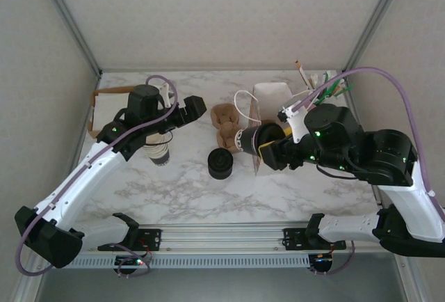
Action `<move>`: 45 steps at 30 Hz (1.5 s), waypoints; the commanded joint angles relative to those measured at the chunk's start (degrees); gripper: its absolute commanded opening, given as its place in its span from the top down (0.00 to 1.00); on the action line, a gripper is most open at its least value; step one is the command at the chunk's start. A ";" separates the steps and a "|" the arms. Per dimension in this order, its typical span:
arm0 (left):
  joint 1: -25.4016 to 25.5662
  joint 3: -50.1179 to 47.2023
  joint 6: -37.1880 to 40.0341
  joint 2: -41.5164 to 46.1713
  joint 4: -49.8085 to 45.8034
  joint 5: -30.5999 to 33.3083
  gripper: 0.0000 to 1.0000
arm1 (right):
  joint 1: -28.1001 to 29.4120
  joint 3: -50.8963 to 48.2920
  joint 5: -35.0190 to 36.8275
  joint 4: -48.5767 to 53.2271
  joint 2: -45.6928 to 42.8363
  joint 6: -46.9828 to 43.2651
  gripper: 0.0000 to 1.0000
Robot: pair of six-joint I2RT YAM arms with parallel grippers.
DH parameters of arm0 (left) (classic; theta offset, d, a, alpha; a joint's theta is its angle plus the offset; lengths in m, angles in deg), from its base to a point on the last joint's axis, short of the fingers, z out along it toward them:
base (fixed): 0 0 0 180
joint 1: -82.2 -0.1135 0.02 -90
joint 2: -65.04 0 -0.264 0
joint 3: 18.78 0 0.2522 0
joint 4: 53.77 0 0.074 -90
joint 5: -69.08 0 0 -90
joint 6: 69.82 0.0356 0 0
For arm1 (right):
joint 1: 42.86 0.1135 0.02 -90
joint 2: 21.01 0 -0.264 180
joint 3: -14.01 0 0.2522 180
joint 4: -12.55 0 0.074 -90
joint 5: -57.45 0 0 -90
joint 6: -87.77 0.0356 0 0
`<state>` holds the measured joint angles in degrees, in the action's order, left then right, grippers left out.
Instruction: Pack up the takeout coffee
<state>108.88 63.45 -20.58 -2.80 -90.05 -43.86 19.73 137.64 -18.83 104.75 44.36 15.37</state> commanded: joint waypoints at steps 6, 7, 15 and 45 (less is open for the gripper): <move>3.14 4.60 0.06 -2.85 4.15 0.78 0.01 | -1.83 7.16 10.04 2.65 1.67 0.31 0.31; 3.50 4.89 0.06 -3.23 4.37 0.70 0.01 | -2.15 7.90 10.87 2.98 2.05 0.31 0.30; 5.68 8.27 0.92 -6.75 5.34 0.45 0.01 | -6.81 12.68 14.32 7.83 7.86 2.17 0.31; 7.85 6.86 5.19 -9.12 5.94 -1.03 0.01 | -26.27 10.37 1.17 19.33 26.44 3.59 0.32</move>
<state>115.98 71.12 -17.08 -12.59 -85.29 -43.82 -5.89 149.26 -15.27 118.36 69.93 19.63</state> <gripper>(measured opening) 0.989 0.680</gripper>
